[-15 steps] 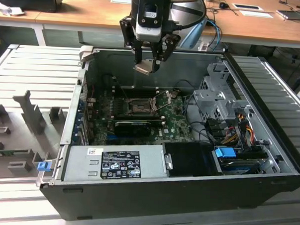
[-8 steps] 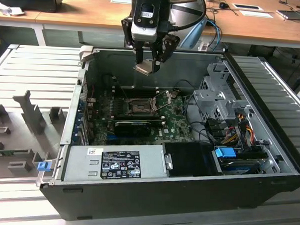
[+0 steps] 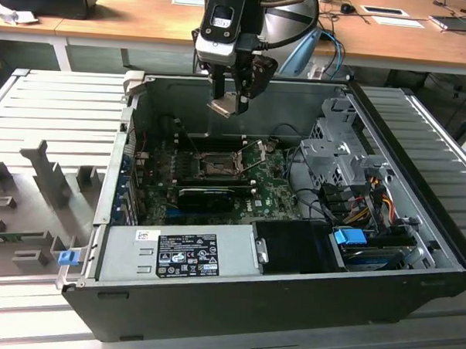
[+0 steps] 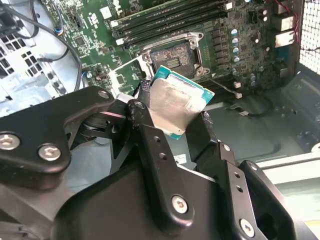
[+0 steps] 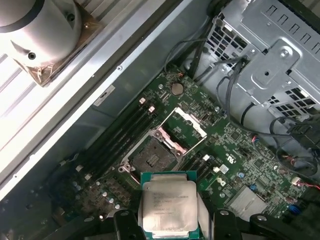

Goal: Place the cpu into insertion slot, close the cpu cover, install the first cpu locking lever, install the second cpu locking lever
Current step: 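Place the cpu into insertion slot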

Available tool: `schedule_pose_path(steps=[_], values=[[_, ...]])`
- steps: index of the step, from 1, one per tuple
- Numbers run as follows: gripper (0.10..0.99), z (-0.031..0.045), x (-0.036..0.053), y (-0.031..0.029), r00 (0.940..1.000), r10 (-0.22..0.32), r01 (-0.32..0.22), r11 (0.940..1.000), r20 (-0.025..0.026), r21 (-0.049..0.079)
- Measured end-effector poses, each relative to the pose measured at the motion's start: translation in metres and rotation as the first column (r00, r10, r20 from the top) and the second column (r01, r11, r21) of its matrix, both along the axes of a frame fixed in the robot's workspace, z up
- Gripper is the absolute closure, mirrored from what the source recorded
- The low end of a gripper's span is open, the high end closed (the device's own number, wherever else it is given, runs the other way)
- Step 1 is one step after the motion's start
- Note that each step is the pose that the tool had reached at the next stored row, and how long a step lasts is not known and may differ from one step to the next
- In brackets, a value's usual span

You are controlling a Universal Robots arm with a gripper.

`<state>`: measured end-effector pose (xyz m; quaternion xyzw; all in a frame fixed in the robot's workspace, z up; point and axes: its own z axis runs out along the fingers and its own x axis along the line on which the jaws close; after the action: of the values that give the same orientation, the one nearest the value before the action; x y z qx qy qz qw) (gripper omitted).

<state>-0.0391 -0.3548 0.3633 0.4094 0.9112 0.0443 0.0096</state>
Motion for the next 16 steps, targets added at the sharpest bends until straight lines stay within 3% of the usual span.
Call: schedule_pose_path(steps=[10, 16], values=[[0.561, -0.0013, 0.0000, 0.0000, 0.9929, -0.119, 0.119, 0.9929, 0.0000, -0.001], [0.561, -0.0024, 0.0000, 0.0000, 0.9776, -0.210, 0.210, 0.9776, 0.0000, -0.001]])
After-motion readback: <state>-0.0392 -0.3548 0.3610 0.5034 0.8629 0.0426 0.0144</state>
